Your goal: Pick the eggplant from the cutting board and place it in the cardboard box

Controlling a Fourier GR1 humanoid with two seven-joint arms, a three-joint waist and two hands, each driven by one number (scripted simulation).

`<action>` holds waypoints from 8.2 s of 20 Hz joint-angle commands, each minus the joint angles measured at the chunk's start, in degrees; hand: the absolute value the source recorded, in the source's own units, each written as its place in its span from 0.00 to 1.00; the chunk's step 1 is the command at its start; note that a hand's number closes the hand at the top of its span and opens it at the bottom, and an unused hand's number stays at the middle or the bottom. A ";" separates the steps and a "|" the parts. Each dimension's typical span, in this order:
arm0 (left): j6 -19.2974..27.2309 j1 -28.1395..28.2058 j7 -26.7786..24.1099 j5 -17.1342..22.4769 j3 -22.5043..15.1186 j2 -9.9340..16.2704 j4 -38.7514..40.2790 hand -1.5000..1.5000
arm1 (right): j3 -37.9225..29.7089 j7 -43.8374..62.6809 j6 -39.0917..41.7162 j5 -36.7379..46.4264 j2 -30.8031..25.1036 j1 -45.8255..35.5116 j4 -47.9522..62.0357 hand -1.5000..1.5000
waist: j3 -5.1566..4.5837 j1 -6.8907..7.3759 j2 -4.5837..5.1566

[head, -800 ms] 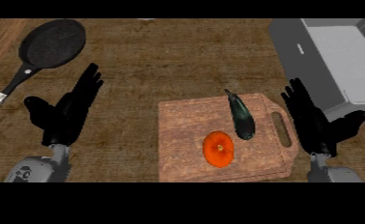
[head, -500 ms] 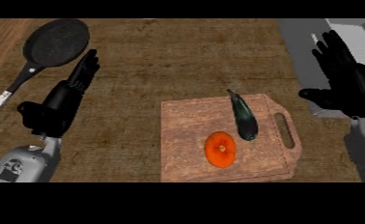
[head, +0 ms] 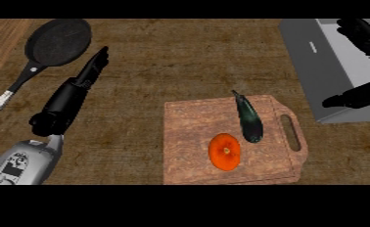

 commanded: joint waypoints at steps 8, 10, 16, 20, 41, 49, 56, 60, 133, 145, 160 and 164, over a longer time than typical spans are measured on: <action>-2.65 2.37 -3.91 -0.91 0.90 0.22 0.75 0.50 | 12.36 0.43 18.05 12.40 -7.74 -10.79 0.75 0.00 | -0.07 0.87 -0.20; -2.20 -1.31 -0.53 -1.08 0.91 -0.77 2.25 0.50 | 17.22 3.17 20.33 15.07 -5.63 -12.99 -1.69 0.00 | -0.06 0.47 -0.14; -1.94 -1.32 -1.37 -2.27 1.31 -2.23 3.12 0.50 | 21.66 18.85 29.31 13.50 0.48 -22.17 -5.62 0.00 | -0.10 -0.45 -0.48; -4.38 -0.21 -1.61 -1.32 3.02 -1.36 2.67 0.50 | 23.48 25.25 32.57 15.01 4.87 -23.76 -5.23 0.00 | -0.04 -0.40 -0.45; -6.77 0.67 -0.60 -7.15 6.52 -6.27 1.57 0.50 | 24.87 38.92 31.76 28.32 21.76 -16.68 -5.79 0.00 | 0.05 -0.36 -0.30; -10.45 2.20 -0.37 -7.49 9.14 -6.33 -0.66 0.50 | 23.34 33.76 35.83 35.49 20.44 -14.18 -4.37 0.00 | 0.05 -0.54 -0.39; -11.97 -0.50 -3.59 -8.84 12.10 -7.89 5.28 0.50 | 22.94 27.99 32.66 42.97 25.02 -13.13 1.35 0.00 | 0.03 -0.70 -0.30; -11.71 5.78 -4.54 -11.13 10.18 -9.24 0.00 0.50 | 20.84 28.33 34.23 43.59 26.83 -11.28 1.32 0.00 | 0.03 -0.50 -0.40; -17.56 1.65 -3.31 -14.15 14.93 -12.81 0.18 0.50 | -3.17 -46.14 5.11 35.19 -11.27 -13.18 22.25 1.00 | 0.08 2.36 0.56; -18.57 -1.68 -1.53 -13.70 14.89 -13.04 1.51 0.50 | 11.22 -54.12 5.46 51.93 -13.47 -23.33 43.97 1.00 | 0.17 3.68 1.18; -16.52 -0.59 -1.78 -15.47 13.24 -15.25 1.56 0.50 | 1.26 -62.01 22.30 27.82 -2.98 -27.07 56.19 0.00 | 0.53 3.39 0.99; -16.71 -1.73 -2.06 -14.97 14.03 -14.81 1.52 0.50 | -3.02 -53.00 30.02 20.89 -3.59 -29.59 61.56 0.00 | 0.32 3.47 1.24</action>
